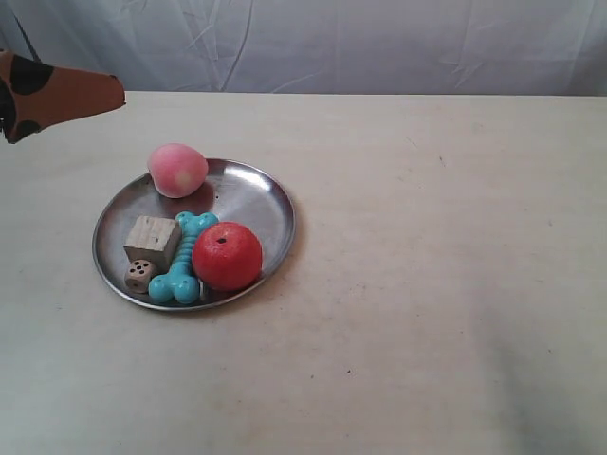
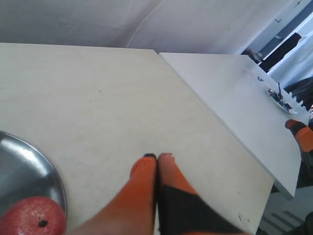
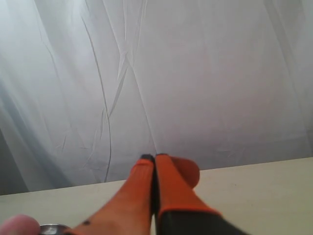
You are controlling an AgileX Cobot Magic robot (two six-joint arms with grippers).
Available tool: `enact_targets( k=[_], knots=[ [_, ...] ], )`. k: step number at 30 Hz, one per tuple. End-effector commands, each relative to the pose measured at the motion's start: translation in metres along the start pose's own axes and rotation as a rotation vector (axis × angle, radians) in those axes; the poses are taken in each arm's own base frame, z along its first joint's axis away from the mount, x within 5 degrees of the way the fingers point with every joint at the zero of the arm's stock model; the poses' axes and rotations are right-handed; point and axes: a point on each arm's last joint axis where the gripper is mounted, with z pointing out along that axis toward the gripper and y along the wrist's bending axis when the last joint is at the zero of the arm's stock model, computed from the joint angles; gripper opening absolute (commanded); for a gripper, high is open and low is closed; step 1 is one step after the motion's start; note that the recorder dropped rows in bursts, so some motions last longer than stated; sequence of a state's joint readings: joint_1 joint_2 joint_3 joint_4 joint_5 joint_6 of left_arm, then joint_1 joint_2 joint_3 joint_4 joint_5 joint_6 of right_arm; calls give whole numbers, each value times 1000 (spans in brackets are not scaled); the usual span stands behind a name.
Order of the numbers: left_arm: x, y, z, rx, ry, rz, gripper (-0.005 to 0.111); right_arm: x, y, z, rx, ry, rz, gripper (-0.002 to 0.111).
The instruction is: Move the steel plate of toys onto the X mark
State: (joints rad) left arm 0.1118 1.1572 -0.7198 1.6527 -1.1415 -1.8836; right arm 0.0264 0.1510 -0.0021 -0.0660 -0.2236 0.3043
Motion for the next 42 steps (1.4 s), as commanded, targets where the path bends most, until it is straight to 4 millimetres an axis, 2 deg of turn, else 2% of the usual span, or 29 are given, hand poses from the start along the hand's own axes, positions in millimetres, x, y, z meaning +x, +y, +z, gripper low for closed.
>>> enact_targets(
  k=[1,7,10,17,22,25,29,34,37,38,42],
  knots=[
    [1,-3,0,19,-2,2,0,0,0,-1,2,-8,-11,0],
    [-3,1,0,-25,-45,-12,0,0,0,-1,2,-8,-11,0],
    [-10,4,-1,-50,-121,-131,0,0,0,-1,2,-8,-11,0],
    [-33,-22,-7,31,-394,-249,0,0,0,-1,2,-8,-11,0],
    [-33,-44,-17,-86,-490,-248,0,0,0,-1,2,-8,-11,0],
    [-22,-53,-31,-157,-562,-294,0,0,0,-1,2,-8,-11,0],
    [3,-48,-52,-279,-697,-419,0,0,0,-1,2,-8,-11,0],
    [71,-28,-70,-329,-845,-757,0,0,0,-1,2,-8,-11,0],
    [97,-19,-73,-353,-855,-827,0,0,0,-1,3,-8,-8,0],
    [103,-16,-72,-364,-848,-840,0,0,0,-1,3,-8,-8,0],
    [108,-15,-73,-373,-848,-839,0,0,0,-1,3,-8,-8,0]
  ],
)
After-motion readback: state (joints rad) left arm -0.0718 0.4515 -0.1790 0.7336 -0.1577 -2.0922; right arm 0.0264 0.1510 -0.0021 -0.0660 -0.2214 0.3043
